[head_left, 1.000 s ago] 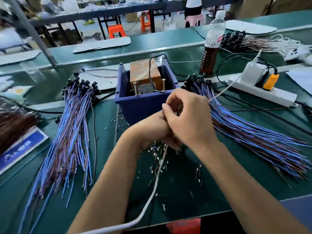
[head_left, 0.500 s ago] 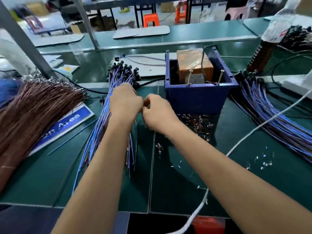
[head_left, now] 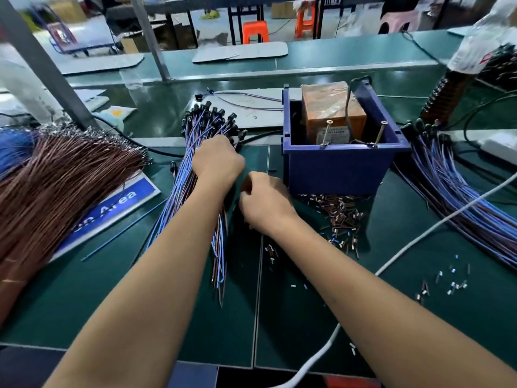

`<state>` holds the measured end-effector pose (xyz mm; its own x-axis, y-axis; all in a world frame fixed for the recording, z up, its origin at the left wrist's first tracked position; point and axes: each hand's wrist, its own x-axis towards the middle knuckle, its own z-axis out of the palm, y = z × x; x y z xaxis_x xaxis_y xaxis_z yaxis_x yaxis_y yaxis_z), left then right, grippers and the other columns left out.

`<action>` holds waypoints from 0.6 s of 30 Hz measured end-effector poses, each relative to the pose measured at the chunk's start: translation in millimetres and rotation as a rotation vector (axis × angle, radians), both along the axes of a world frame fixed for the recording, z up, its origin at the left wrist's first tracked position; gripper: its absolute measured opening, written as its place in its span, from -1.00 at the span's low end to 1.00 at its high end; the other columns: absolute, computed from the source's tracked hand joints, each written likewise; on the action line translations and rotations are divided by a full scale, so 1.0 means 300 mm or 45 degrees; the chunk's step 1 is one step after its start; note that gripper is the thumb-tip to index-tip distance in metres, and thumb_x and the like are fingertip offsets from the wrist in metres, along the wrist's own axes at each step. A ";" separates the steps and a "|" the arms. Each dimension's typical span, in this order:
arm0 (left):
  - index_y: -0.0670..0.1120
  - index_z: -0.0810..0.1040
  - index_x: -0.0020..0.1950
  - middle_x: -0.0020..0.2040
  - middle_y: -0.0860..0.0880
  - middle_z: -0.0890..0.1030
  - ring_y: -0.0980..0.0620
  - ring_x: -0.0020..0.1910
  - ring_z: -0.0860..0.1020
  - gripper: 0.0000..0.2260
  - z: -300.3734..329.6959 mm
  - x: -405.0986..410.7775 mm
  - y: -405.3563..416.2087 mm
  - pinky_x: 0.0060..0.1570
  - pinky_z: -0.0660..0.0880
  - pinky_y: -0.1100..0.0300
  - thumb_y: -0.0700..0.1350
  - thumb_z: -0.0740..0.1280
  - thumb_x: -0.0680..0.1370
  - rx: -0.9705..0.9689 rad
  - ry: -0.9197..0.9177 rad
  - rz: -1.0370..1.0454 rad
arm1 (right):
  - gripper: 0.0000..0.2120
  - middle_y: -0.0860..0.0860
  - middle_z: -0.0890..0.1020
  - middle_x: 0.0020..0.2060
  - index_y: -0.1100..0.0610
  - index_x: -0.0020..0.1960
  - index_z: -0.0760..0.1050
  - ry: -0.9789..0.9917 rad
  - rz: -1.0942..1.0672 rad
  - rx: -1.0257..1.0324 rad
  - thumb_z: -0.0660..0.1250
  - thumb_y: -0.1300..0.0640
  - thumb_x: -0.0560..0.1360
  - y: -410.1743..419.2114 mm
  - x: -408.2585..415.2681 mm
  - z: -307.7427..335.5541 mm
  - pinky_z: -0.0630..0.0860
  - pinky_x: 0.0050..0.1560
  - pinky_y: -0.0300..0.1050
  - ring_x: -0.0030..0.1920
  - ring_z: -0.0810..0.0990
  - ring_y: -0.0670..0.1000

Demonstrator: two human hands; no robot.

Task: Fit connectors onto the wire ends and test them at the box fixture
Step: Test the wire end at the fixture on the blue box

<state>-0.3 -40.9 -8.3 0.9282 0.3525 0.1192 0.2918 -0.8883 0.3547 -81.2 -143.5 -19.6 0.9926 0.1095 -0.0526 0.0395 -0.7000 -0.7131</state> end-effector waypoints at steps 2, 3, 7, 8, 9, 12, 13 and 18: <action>-0.19 0.63 0.12 0.14 -0.23 0.65 -0.27 0.20 0.57 -0.74 0.004 -0.003 -0.008 0.22 0.48 0.00 -0.14 0.30 0.49 -0.133 -0.084 -0.006 | -0.82 0.28 0.67 0.03 0.24 0.12 0.50 0.025 0.011 0.047 0.25 0.15 0.62 -0.002 0.002 -0.001 0.62 0.09 0.08 0.02 0.66 0.32; -0.15 0.65 0.05 0.08 -0.19 0.67 -0.24 0.15 0.56 -0.78 0.006 -0.007 -0.012 0.23 0.46 0.02 -0.11 0.30 0.50 -0.180 -0.135 -0.022 | -0.80 0.29 0.67 0.04 0.25 0.17 0.46 0.028 0.021 0.073 0.24 0.13 0.64 -0.002 -0.001 -0.002 0.62 0.12 0.17 0.03 0.67 0.33; -0.11 0.46 -0.22 -0.21 -0.08 0.64 -0.06 -0.25 0.49 -0.86 0.021 -0.037 -0.039 -0.23 0.41 0.11 -0.18 0.22 0.54 -1.066 -0.369 -0.013 | -0.69 0.30 0.65 0.13 0.20 0.31 0.34 0.035 0.063 0.187 0.13 -0.02 0.73 -0.009 -0.017 0.000 0.54 0.21 0.23 0.11 0.64 0.34; -0.12 0.43 -0.20 -0.20 -0.11 0.69 -0.04 -0.30 0.53 -0.85 0.031 -0.045 -0.046 -0.30 0.42 0.16 -0.21 0.18 0.56 -1.392 -0.386 0.002 | -0.68 0.28 0.65 0.13 0.17 0.32 0.35 0.030 0.065 0.252 0.11 -0.05 0.74 -0.014 -0.024 0.001 0.53 0.21 0.21 0.12 0.64 0.32; -0.12 0.42 -0.20 -0.20 -0.12 0.72 -0.02 -0.35 0.56 -0.83 0.044 -0.058 -0.056 -0.37 0.42 0.20 -0.23 0.14 0.58 -1.635 -0.399 0.018 | -0.68 0.25 0.66 0.12 0.14 0.32 0.37 0.009 0.061 0.324 0.08 -0.08 0.74 -0.020 -0.034 0.002 0.53 0.20 0.17 0.13 0.63 0.29; -0.09 0.36 -0.21 -0.35 -0.05 0.63 0.04 -0.48 0.43 -0.80 0.101 -0.089 -0.083 -0.45 0.33 0.23 -0.23 0.10 0.61 -1.981 -0.545 0.039 | -0.67 0.10 0.63 0.04 0.06 0.23 0.47 -0.109 0.027 0.561 0.05 -0.13 0.75 -0.030 -0.070 0.011 0.50 0.20 0.12 0.09 0.59 0.12; -0.08 0.33 -0.21 -0.39 -0.03 0.56 0.05 -0.50 0.37 -0.79 0.127 -0.097 -0.092 -0.45 0.28 0.22 -0.24 0.10 0.61 -2.083 -0.611 -0.004 | -0.69 0.05 0.61 0.03 0.00 0.14 0.49 -0.141 0.018 0.645 0.04 -0.13 0.75 -0.030 -0.080 0.020 0.49 0.22 0.14 0.09 0.57 0.07; -0.11 0.32 -0.10 -0.40 0.00 0.41 0.09 -0.52 0.27 -0.83 0.263 -0.129 -0.146 -0.47 0.24 0.20 -0.20 0.16 0.69 -2.325 -0.884 -0.272 | -0.52 0.08 0.67 0.03 0.16 0.13 0.59 -0.230 0.030 0.909 0.02 -0.15 0.75 -0.046 -0.081 0.101 0.52 0.23 0.29 0.13 0.62 0.09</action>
